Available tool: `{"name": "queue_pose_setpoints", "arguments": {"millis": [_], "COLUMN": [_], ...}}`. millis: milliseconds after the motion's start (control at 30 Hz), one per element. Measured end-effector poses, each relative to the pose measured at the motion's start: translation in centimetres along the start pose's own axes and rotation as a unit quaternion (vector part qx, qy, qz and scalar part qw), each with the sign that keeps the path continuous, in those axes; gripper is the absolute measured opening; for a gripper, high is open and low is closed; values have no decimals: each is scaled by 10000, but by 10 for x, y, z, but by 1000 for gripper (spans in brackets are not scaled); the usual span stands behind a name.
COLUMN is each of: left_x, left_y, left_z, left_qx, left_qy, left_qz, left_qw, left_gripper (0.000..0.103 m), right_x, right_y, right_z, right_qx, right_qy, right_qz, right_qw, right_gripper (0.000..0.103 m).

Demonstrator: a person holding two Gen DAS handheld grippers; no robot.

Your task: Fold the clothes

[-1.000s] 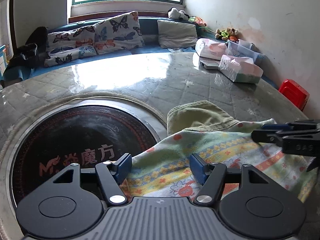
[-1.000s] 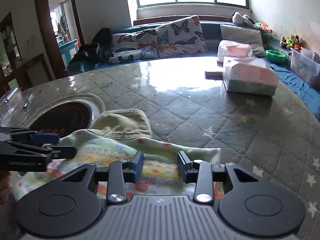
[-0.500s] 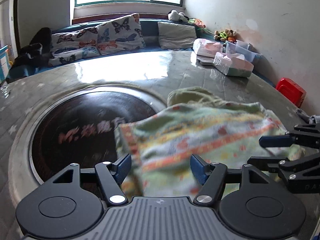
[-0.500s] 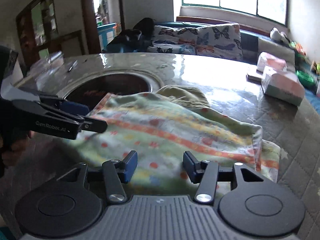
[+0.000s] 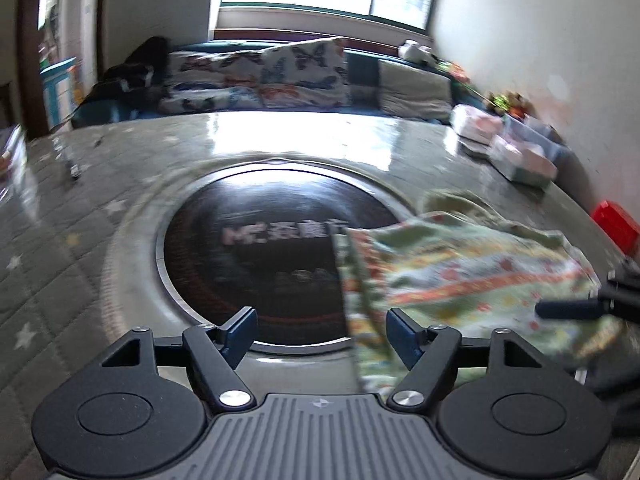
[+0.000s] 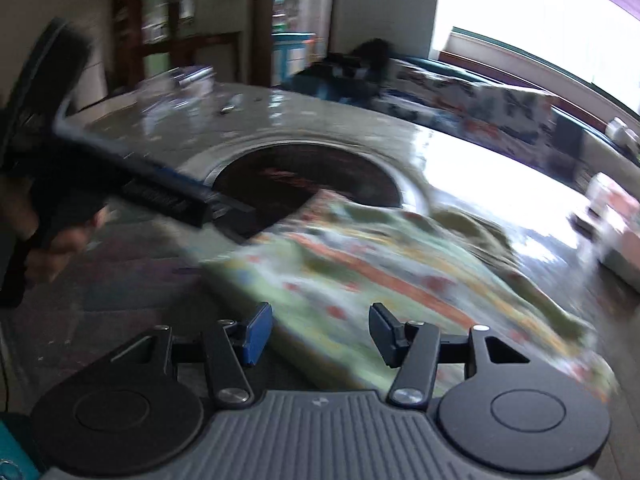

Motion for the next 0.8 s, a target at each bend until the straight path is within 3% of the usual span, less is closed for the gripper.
{"name": "queue_pose_setpoints", "arguments": {"millis": [300,733,800], "left_x": [-8,1,1], "left_y": [3,-1,0], "left_z": [-20,-11,-10], "left_qx": [-502,-673,-678], "left_qy": [4,-165,-181], "left_qz": [-13,-214,-216], "left_qw": [9987,9974,9973], "left_gripper": [96,98,99], "right_x": [25,30,31], "right_y": [12,10,10], "right_z": [-53,-64,-63], "right_qx": [-943,-1239,-1200], "right_qy": [195,-30,-33], "right_qz": [-154,-239,-231], "right_qw": [9952,9920,9925], "right_gripper": [53,48,43]}}
Point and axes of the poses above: each gripper's, at about its wrist camera, not at the fingertips, and x roughly the way its jaws point, z to its right, y to its top, the point moved 9 cm from there along x, roughly the way its jaws point, and after that the axes turned 4 degrees about x, right-handed, at the moved point
